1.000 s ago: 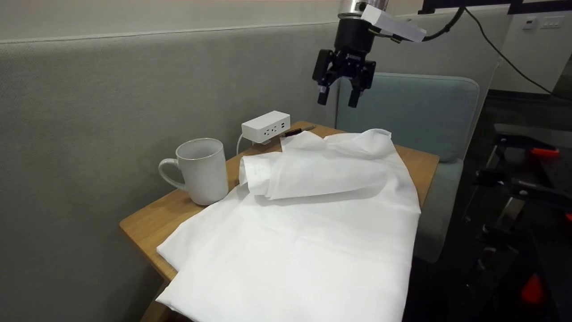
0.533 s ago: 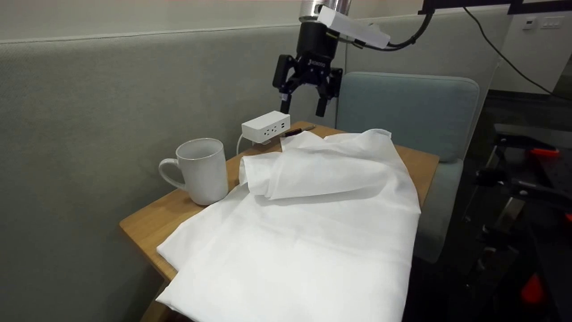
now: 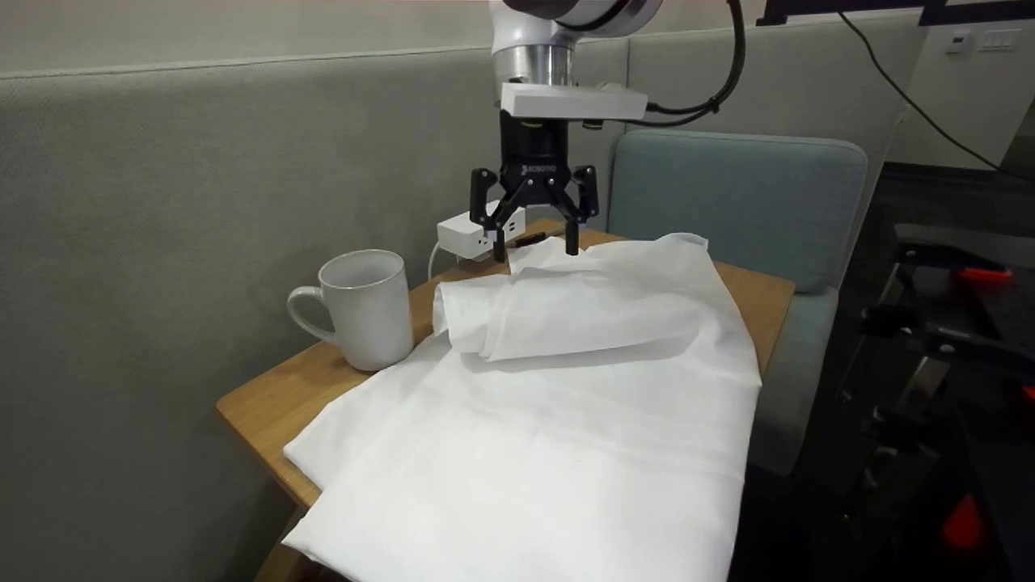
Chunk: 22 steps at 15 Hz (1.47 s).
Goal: Unfold the cloth on the table
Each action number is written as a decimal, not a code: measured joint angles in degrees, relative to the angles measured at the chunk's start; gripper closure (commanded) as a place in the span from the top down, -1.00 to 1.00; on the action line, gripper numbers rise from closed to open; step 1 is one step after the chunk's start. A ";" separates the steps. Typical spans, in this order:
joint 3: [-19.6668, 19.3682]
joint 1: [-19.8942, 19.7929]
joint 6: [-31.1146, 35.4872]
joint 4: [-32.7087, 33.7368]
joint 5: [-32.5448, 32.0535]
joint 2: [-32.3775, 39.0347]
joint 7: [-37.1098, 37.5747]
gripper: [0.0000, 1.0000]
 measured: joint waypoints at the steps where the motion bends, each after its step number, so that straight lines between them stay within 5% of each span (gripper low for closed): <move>1: -0.16 0.30 -1.40 1.57 0.00 1.18 1.11 1.00; 10: -2.49 2.62 -13.08 12.37 -2.99 9.56 11.41 1.00; 11: -2.55 2.66 -14.65 13.33 -3.61 10.23 12.39 0.50; 22: -3.19 2.66 -21.86 19.20 -4.81 13.40 14.44 -0.99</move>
